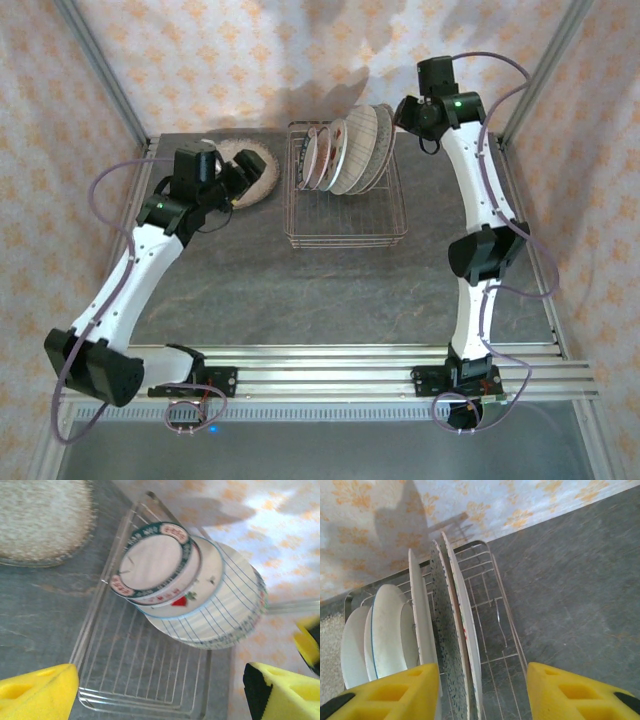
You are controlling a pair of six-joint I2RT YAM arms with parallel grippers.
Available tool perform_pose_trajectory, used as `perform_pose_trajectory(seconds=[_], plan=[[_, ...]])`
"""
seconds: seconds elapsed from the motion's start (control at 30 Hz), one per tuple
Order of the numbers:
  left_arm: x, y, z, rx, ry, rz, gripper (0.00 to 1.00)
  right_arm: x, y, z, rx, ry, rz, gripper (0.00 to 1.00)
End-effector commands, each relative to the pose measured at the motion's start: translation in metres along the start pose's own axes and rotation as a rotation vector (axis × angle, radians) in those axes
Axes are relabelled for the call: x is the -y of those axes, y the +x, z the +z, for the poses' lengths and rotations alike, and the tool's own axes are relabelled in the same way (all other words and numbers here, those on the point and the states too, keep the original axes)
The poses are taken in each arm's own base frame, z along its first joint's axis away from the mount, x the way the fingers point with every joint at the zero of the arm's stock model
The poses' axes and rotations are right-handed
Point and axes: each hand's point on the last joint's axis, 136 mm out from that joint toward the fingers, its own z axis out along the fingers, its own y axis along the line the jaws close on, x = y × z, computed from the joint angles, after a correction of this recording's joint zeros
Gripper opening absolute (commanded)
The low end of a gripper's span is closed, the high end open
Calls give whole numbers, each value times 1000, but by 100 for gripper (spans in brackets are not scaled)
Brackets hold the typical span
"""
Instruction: Unload the plates from the dish rack
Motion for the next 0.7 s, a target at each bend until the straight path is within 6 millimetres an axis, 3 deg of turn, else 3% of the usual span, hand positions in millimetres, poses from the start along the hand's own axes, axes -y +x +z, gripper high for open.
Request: perform_pose_trajectory(seconds=[0.0, 0.13, 0.27, 0.4, 0.67], plan=[[34, 14, -22, -1, 113, 116, 86, -6, 1, 2, -45, -64, -28, 48], [70, 29, -50, 8, 269, 207, 85, -5, 1, 17, -58, -74, -33, 41], [97, 31, -81, 57, 404, 275, 85, -9, 2, 27, -63, -93, -48, 39], [105, 25, -101, 115, 461, 288, 84, -11, 2, 34, -63, -101, -54, 37], [108, 23, -109, 117, 468, 293, 84, -7, 4, 48, -68, -88, -58, 29]])
